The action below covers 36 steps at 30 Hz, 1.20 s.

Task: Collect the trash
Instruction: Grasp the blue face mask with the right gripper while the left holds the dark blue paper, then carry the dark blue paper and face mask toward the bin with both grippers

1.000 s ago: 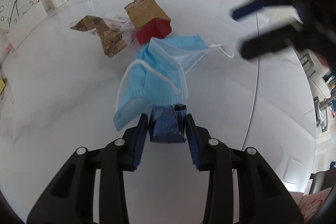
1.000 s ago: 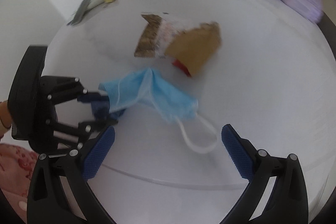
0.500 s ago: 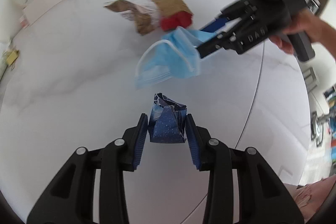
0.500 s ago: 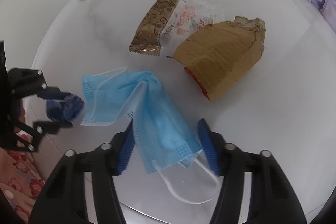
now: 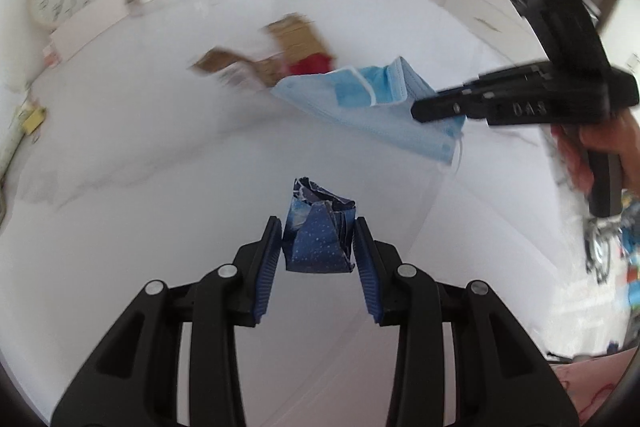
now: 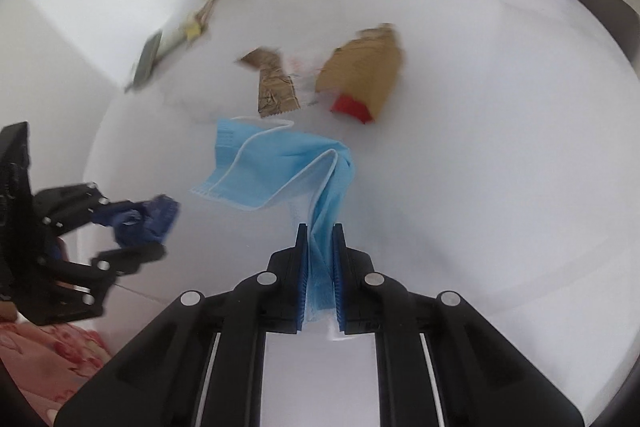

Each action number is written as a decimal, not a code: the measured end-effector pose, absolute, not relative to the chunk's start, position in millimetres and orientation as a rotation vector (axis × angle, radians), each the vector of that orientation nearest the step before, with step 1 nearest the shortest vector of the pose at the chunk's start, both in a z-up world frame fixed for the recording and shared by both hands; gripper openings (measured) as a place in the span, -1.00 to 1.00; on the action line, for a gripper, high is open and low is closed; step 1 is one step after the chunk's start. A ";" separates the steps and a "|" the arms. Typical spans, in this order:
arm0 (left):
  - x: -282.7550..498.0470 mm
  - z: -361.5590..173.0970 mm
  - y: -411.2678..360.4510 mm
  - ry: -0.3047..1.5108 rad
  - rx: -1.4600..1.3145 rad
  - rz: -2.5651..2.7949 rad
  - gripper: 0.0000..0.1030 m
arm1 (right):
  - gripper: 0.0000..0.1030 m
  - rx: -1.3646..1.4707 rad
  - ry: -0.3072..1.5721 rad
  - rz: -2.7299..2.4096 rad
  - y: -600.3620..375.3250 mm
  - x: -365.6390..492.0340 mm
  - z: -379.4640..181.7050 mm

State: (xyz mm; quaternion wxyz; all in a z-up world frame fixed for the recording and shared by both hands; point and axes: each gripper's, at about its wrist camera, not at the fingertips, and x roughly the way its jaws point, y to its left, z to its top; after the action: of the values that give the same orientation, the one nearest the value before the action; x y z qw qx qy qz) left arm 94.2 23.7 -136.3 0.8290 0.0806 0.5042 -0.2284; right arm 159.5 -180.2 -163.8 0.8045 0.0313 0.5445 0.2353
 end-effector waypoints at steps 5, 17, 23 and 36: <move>56.3 -118.5 -27.1 1.039 0.225 -0.646 -0.29 | -0.77 0.234 1.122 0.364 -231.4 70.0 -139.9; -11.7 -140.5 -94.9 1.094 0.361 -0.810 -0.29 | -0.77 0.384 1.141 0.092 -278.8 -102.5 -158.4; -2.5 -159.5 -100.8 1.119 0.370 -0.749 -0.29 | -0.77 0.376 1.181 0.042 -269.4 -116.5 -172.1; 10.4 -163.5 -104.3 1.102 0.355 -0.699 -0.29 | -0.77 0.359 1.202 -0.002 -265.1 -137.2 -165.8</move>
State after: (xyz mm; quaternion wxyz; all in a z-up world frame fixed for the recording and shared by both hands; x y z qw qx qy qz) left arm 10.4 -104.3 -163.5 0.7800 0.1641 0.5099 -0.3234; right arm -137.2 -265.1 -165.8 0.8098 0.1678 0.5622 -0.0009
